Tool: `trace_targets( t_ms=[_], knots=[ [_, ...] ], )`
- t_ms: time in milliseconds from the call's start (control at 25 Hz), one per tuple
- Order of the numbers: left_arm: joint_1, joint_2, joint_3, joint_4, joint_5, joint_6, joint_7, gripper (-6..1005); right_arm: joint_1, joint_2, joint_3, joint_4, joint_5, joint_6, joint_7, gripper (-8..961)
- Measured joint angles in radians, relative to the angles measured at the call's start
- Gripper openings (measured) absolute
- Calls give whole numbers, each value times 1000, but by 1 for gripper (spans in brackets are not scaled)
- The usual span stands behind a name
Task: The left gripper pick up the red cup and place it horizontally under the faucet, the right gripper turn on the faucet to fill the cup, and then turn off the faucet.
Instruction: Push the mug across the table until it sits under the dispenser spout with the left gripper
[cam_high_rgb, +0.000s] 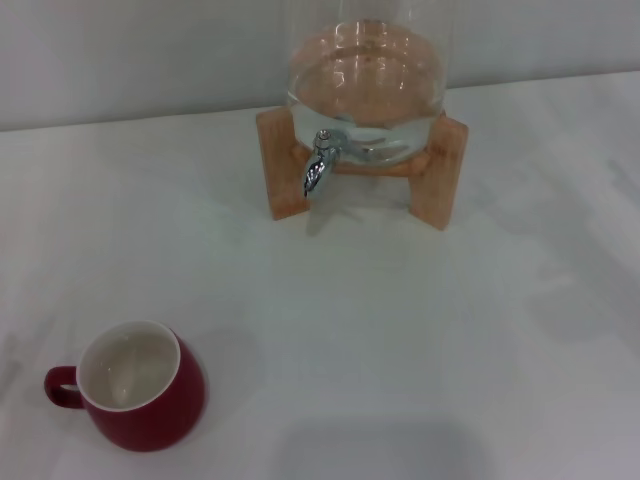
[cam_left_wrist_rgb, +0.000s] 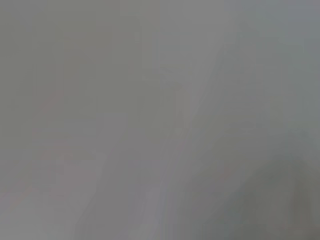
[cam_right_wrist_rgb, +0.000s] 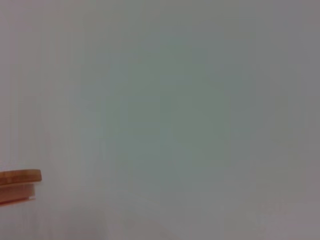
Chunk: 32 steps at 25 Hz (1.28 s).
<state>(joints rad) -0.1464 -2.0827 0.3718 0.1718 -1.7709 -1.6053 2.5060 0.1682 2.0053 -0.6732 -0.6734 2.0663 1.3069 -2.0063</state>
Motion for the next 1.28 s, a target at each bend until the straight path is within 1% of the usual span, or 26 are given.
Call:
trace_targets(
  t_ms=[280,600,720,760,1080,1280],
  knots=[
    [2,-2,2,-80,20,-2,75,830,1,1,9,0,3,-2,-1,798],
    [-3,-4,4,-142,90,-5,112,829,11,1,9,0,4,-14,-3,798],
    [1,-4,4,-186,111,-6,160,829,11,0,11,0,4,-14,-3,798],
    [11,-4,4,-207,121,-14,187,829,11,0,11,0,4,-14,-3,798],
    [57,-6,2,-225,126,-69,225,830,13,0,11,0,5,-26,-3,798],
    [68,-7,1,-228,123,-51,234,830,13,0,11,0,6,-27,-3,798]
  ],
)
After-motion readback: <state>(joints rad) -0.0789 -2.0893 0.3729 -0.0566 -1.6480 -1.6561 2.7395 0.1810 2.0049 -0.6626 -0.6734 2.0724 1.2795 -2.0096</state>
